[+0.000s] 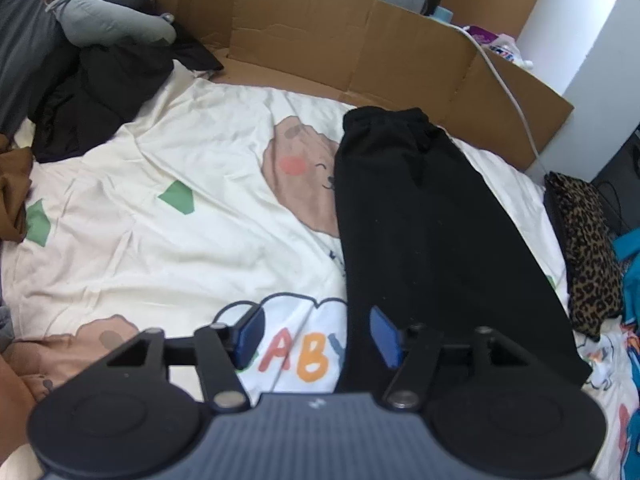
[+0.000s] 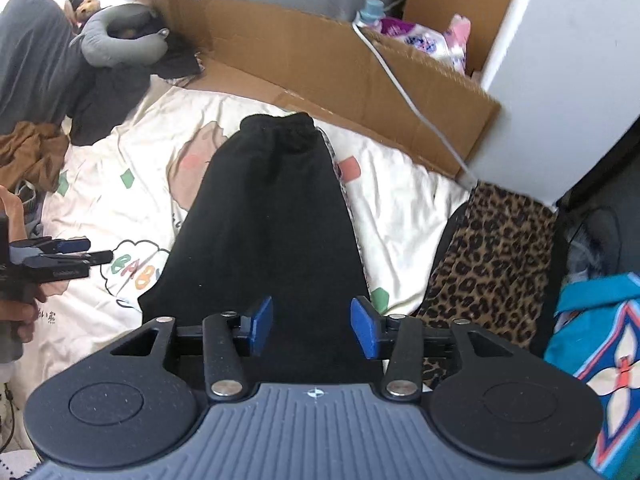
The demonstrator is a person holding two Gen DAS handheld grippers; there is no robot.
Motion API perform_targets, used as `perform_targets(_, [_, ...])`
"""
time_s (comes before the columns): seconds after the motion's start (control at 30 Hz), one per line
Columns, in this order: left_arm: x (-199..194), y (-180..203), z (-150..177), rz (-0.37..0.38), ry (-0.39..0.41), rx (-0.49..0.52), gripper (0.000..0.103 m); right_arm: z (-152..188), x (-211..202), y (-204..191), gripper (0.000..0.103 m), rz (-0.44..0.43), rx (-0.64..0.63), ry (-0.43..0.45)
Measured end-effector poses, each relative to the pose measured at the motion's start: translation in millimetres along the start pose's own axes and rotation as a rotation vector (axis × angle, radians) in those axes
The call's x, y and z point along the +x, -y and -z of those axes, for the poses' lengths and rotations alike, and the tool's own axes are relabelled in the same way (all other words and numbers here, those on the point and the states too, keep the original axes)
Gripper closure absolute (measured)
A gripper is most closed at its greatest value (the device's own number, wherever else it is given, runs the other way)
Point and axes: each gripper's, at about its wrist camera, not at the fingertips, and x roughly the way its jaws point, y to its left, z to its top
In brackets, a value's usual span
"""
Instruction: Fold clothes
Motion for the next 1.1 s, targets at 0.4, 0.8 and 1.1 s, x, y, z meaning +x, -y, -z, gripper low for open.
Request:
perform_targets(0.4, [-9.5,-5.3,5.2,-0.008,-0.052,0.048,0.021,-5.7,-3.1,-66.8,0.044,-0.098,0.071,0.051])
perform_targets(0.8, [-9.2,-19.2,17.4,-0.034,-0.075,0.077,0.021,68.6,65.3,-78.9,0.044,-0.081,0.222,0.08])
perform_targets(1.1, [10.6,-25.1,40.3,-0.023,-0.096,0.13,0.021,110.2,110.2,-103.8,0.044,-0.085,0.171,0.059])
